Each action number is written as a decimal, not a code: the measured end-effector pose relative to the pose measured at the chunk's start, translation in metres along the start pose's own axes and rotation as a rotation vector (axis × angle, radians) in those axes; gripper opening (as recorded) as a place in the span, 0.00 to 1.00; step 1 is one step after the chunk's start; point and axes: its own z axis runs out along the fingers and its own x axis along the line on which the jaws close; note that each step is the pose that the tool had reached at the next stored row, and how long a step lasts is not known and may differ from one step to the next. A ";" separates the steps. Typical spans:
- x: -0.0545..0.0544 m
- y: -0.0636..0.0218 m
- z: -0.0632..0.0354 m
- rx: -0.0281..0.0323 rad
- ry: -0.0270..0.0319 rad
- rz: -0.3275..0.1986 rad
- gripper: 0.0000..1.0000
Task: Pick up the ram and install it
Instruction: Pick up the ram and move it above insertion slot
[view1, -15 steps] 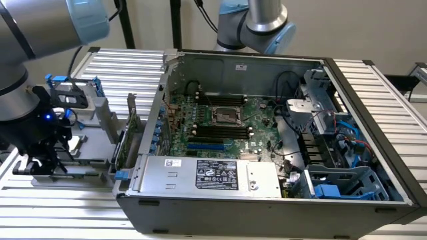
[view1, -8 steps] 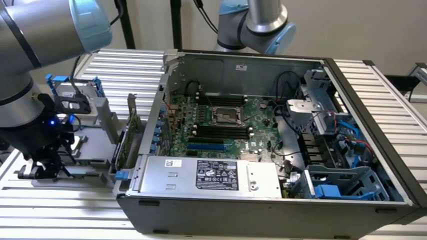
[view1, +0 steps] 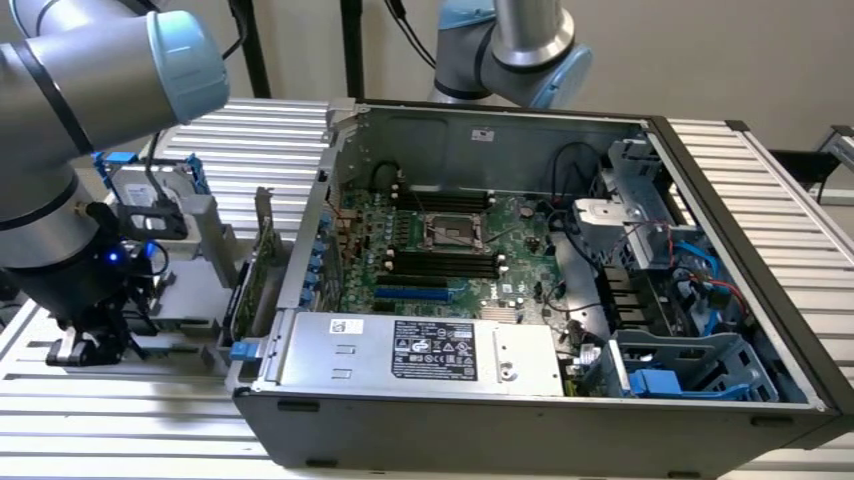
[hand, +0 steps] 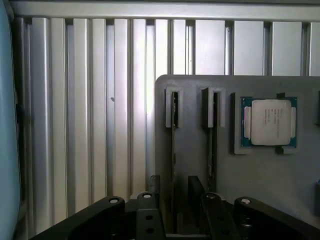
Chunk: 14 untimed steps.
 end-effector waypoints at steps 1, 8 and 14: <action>0.000 -0.0001 0.0019 -0.0003 -0.0001 0.000 0.36; 0.000 0.0000 0.0110 -0.0075 0.0002 0.000 0.36; 0.000 0.0004 0.0122 -0.0086 -0.0005 0.000 0.36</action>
